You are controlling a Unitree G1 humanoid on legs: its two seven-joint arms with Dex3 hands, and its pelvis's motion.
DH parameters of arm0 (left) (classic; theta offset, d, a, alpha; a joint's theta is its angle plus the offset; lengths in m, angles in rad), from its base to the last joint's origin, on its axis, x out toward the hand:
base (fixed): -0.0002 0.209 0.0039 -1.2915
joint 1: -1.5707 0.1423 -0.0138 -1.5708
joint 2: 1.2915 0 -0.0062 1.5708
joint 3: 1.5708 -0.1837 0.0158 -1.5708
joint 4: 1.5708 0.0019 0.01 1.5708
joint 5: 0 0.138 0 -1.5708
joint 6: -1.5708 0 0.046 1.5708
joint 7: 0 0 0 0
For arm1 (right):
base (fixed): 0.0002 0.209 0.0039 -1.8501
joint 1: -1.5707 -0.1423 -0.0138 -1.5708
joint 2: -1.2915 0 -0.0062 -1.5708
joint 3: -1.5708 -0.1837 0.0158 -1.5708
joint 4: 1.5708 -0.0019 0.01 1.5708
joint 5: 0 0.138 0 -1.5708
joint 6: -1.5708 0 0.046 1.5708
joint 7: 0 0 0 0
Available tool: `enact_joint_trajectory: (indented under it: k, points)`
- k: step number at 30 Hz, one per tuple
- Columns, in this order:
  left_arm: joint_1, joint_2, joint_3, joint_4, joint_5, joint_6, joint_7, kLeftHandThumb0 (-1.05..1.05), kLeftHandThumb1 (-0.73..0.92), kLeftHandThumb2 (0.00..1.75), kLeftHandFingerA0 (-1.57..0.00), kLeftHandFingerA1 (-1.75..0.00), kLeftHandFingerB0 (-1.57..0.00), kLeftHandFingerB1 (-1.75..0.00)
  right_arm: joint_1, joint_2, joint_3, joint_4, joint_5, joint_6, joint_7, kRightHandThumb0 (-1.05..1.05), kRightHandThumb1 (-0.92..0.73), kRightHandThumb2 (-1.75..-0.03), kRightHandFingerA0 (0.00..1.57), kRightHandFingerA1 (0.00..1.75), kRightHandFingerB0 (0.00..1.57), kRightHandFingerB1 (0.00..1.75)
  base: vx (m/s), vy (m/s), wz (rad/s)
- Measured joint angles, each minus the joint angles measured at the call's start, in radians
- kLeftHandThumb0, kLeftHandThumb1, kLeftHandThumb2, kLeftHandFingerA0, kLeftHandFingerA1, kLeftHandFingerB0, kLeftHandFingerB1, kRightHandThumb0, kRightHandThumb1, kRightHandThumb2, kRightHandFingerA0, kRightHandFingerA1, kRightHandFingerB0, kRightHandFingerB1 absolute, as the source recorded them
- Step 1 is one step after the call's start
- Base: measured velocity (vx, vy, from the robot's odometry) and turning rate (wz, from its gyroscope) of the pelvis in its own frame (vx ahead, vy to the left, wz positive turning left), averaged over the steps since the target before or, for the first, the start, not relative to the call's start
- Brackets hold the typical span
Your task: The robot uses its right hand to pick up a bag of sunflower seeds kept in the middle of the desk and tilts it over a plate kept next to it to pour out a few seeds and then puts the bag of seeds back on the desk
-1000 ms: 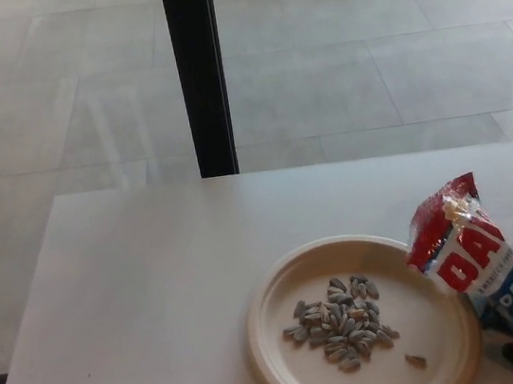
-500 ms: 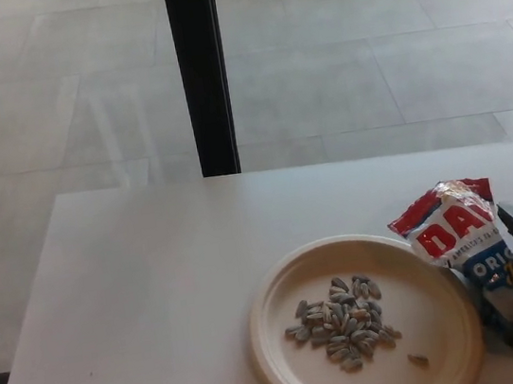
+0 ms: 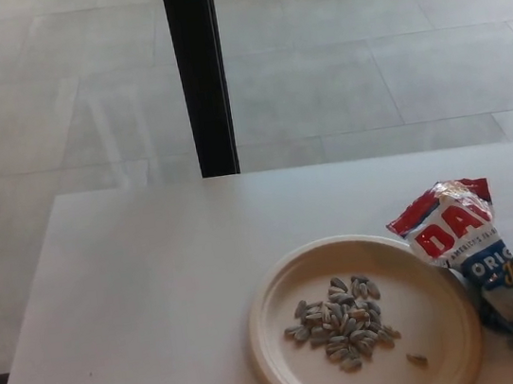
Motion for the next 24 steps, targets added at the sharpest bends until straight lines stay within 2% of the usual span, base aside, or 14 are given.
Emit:
enact_joint_trajectory:
  k: [2,4,5,6,7,8,9,10,11,12,13,14,20,24]
  points:
    - [0.001,0.000,0.000,0.000,0.000,0.000,0.000,-0.86,0.82,0.65,-0.38,-0.65,-0.48,-0.47,0.065,-0.006,-0.048,-0.005,0.029,-0.014,0.016,-1.02,-0.69,-0.94,0.00,0.00,0.00,0.00,0.00,0.000,0.00]
    - [0.001,0.000,0.000,0.000,0.000,0.000,0.000,-0.84,0.83,0.65,-0.35,-0.62,-0.46,-0.46,0.121,-0.006,-0.100,-0.005,0.056,-0.023,0.028,-1.04,-0.81,-0.67,0.00,0.00,0.00,0.00,0.00,0.000,0.00]
    - [0.001,0.000,0.000,0.000,0.000,0.000,0.000,-0.84,0.83,0.65,-0.34,-0.62,-0.46,-0.46,0.133,-0.006,-0.117,-0.003,0.065,-0.025,0.031,-1.05,-0.66,-1.08,0.00,0.24,0.00,0.00,0.00,0.000,0.00]
    - [0.001,-0.001,0.000,0.001,0.000,0.000,0.000,-0.85,0.85,0.66,-0.35,-0.63,-0.46,-0.45,0.153,-0.005,-0.148,0.002,0.081,-0.028,0.035,-1.05,-0.69,-1.05,0.00,0.20,0.00,0.00,0.00,0.000,0.00]
    - [-0.001,-0.001,0.000,0.000,0.000,0.000,0.000,-0.84,0.70,1.13,-0.30,-0.61,-0.38,-0.53,0.164,-0.003,-0.171,0.007,0.094,-0.029,0.038,-1.01,-0.67,-1.03,0.00,0.21,0.07,0.00,0.00,0.000,0.00]
    - [-0.002,-0.001,0.000,0.000,0.000,0.000,0.000,-0.84,0.85,0.66,-0.35,-0.57,-0.44,-0.40,0.169,-0.001,-0.190,0.012,0.104,-0.029,0.040,-1.00,-0.65,-1.00,0.00,0.16,0.03,0.00,0.00,0.000,0.00]
    - [-0.003,-0.001,0.000,0.000,0.000,0.000,0.000,-0.84,0.84,0.66,-0.36,-0.58,-0.43,-0.39,0.173,0.002,-0.217,0.021,0.116,-0.029,0.040,-0.98,-0.66,-0.96,0.00,0.12,0.00,0.00,0.00,0.000,0.00]
    - [-0.004,-0.001,0.000,0.000,0.000,0.000,0.000,-0.85,0.72,1.12,-0.33,-0.61,-0.35,-0.50,0.173,0.004,-0.241,0.032,0.127,-0.028,0.041,-0.83,-0.58,-0.86,0.00,0.00,0.00,0.11,0.00,0.000,0.00]
    - [-0.005,-0.001,0.000,0.000,0.000,0.000,0.000,-0.81,0.86,0.66,-0.35,-0.57,-0.43,-0.41,0.171,0.005,-0.271,0.049,0.140,-0.026,0.040,-0.97,-0.64,-0.94,0.00,0.09,0.06,0.05,0.00,0.000,0.00]
    - [-0.005,-0.001,0.000,0.001,0.000,0.000,0.000,-0.81,0.86,0.66,-0.35,-0.57,-0.43,-0.41,0.166,0.005,-0.297,0.068,0.151,-0.023,0.040,-0.97,-0.64,-0.94,0.00,0.09,0.06,0.05,0.00,0.000,0.00]
    - [-0.005,-0.002,0.000,0.001,0.000,0.000,0.000,-0.86,0.71,1.12,-0.30,-0.61,-0.36,-0.52,0.161,0.005,-0.323,0.088,0.160,-0.019,0.040,-0.90,-0.65,-0.88,0.00,0.00,0.00,0.07,0.00,0.000,0.00]
    - [-0.005,-0.002,0.000,0.001,0.000,0.000,0.000,-0.84,0.85,0.66,-0.33,-0.58,-0.42,-0.41,0.153,0.005,-0.352,0.114,0.172,-0.015,0.039,-0.92,-0.65,-0.95,0.00,0.17,0.04,0.07,0.00,0.000,0.00]
    - [-0.003,-0.003,0.000,0.001,0.000,0.000,0.000,-0.87,0.87,0.66,-0.26,-0.56,-0.38,-0.42,0.087,0.004,-0.497,0.293,0.239,0.009,0.032,-0.78,-0.62,-0.81,0.00,0.00,0.00,0.05,0.00,0.000,0.00]
    - [-0.003,-0.003,0.000,0.000,0.000,0.000,0.000,-0.85,0.87,0.67,-0.24,-0.54,-0.37,-0.41,0.043,0.006,-0.582,0.416,0.281,0.025,0.020,-0.78,-0.56,-0.88,0.00,0.13,0.00,0.06,0.00,0.000,0.00]
